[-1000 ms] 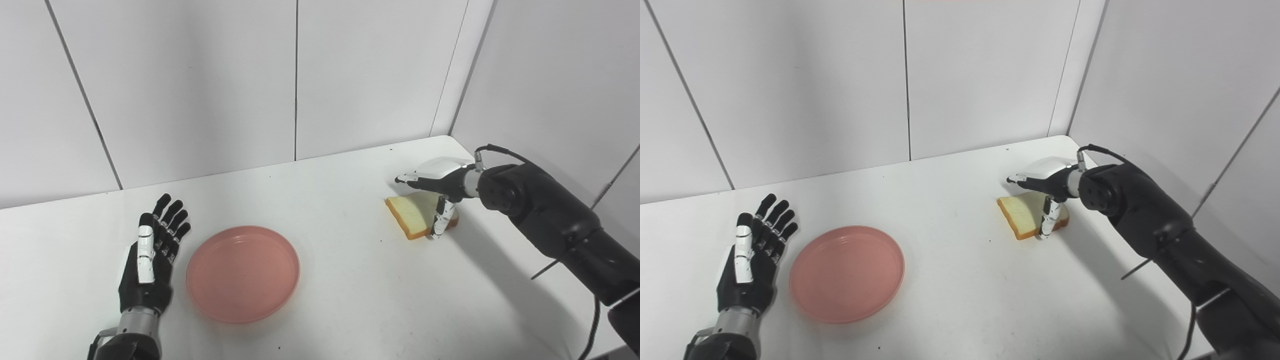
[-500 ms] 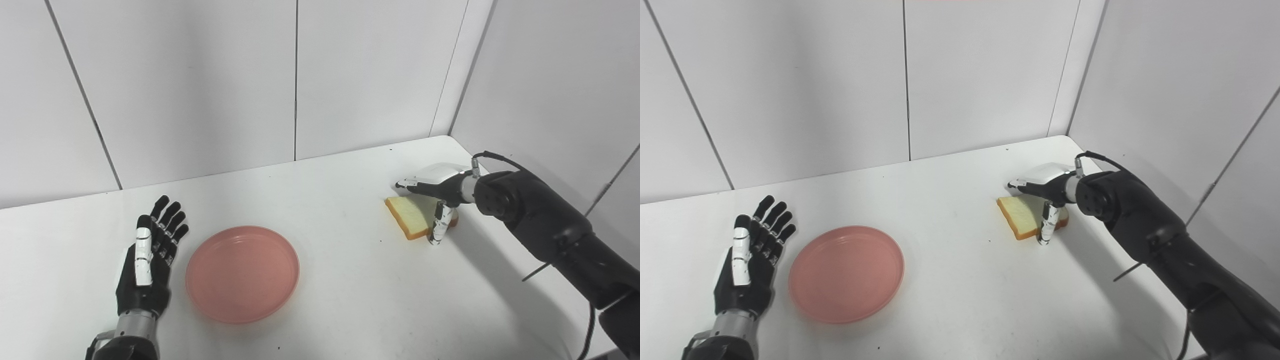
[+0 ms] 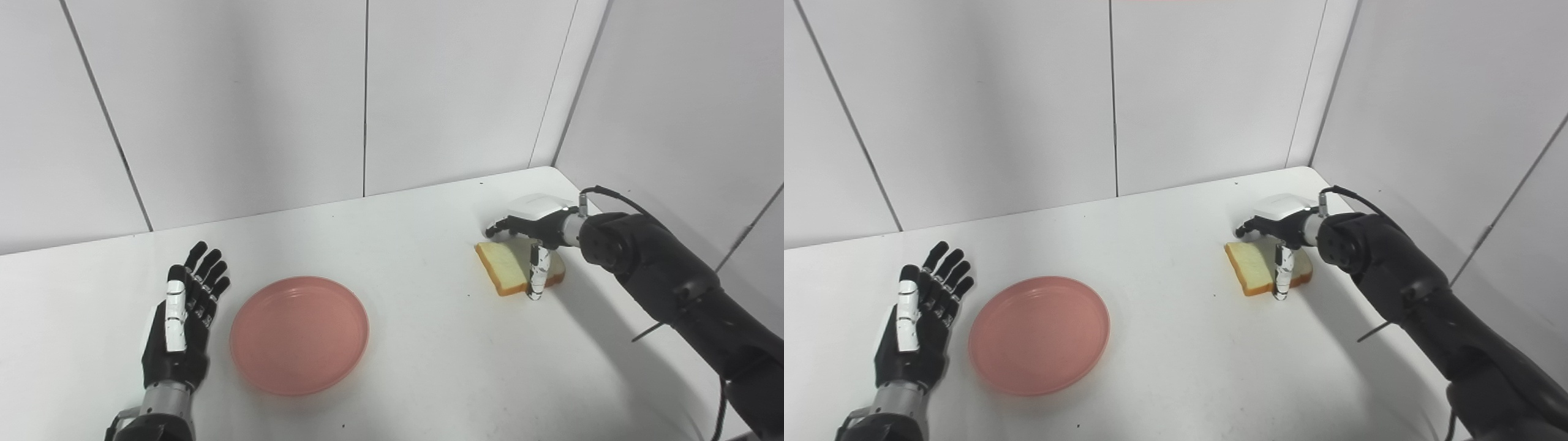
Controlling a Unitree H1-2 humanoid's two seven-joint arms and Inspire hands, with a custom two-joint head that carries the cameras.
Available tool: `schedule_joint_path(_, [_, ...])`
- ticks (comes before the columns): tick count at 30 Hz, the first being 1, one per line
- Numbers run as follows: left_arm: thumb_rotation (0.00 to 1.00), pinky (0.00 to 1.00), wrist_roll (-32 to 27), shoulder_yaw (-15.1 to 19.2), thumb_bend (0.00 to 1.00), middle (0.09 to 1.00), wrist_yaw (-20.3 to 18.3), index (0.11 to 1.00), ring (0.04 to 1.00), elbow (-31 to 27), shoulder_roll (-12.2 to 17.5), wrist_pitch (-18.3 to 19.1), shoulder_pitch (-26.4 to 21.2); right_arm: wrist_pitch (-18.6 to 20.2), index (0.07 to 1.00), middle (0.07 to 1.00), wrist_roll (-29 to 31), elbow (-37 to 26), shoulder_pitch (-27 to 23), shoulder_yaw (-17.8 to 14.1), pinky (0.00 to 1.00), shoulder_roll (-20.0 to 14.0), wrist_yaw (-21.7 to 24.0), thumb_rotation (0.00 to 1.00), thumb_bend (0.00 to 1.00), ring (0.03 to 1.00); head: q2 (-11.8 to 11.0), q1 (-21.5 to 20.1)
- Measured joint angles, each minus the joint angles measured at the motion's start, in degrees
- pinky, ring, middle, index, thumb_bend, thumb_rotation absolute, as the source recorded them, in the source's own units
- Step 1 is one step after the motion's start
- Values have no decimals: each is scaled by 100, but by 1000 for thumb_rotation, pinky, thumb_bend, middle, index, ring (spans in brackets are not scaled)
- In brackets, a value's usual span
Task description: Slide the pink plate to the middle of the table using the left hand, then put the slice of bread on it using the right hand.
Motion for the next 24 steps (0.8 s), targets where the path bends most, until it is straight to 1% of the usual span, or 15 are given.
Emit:
schedule_joint_path(1, [947,921,0,1,682,915,0,895,925,-5,1,1,2,-18,549,482,57,36,9,-32,409,19,-114,0,552,473,0,0])
schedule_joint_path(2, [947,921,0,0,682,915,0,895,925,-10,1,2,4,-37,544,477,91,102,9,-64,406,50,-205,0,546,469,0,0])
schedule_joint_path(3, [947,926,0,-3,684,914,0,895,924,-11,-1,3,4,-63,531,453,125,145,9,-88,355,81,-305,0,534,424,0,0])
schedule_joint_path(5, [944,931,0,-3,685,912,0,894,924,-18,-4,7,4,-95,524,438,124,148,16,-94,320,97,-380,0,523,396,0,0])
schedule_joint_path(9, [941,928,0,-1,686,912,1,894,924,-18,-3,10,4,-105,520,451,100,147,18,-86,345,97,-416,0,522,416,9,0])
schedule_joint_path(14, [945,930,0,-3,684,917,1,898,930,-18,-4,10,4,-106,523,445,108,140,18,-88,344,100,-415,0,522,414,9,9])
schedule_joint_path(18, [948,931,0,-3,684,917,1,899,931,-17,-4,10,4,-106,517,455,157,122,18,-97,363,101,-399,0,524,431,18,26])
schedule_joint_path(19, [946,931,0,-4,686,915,1,898,928,-17,-4,10,4,-106,508,466,171,103,18,-103,370,102,-383,0,525,439,18,35])
schedule_joint_path(21, [949,930,2,-5,686,915,4,898,927,-17,-6,10,4,-106,511,458,219,55,18,-131,356,104,-370,0,525,427,18,44])
schedule_joint_path(24, [954,933,7,-10,686,915,9,897,926,-18,-6,10,4,-106,513,460,345,-112,16,-203,378,103,-339,0,525,438,35,70])
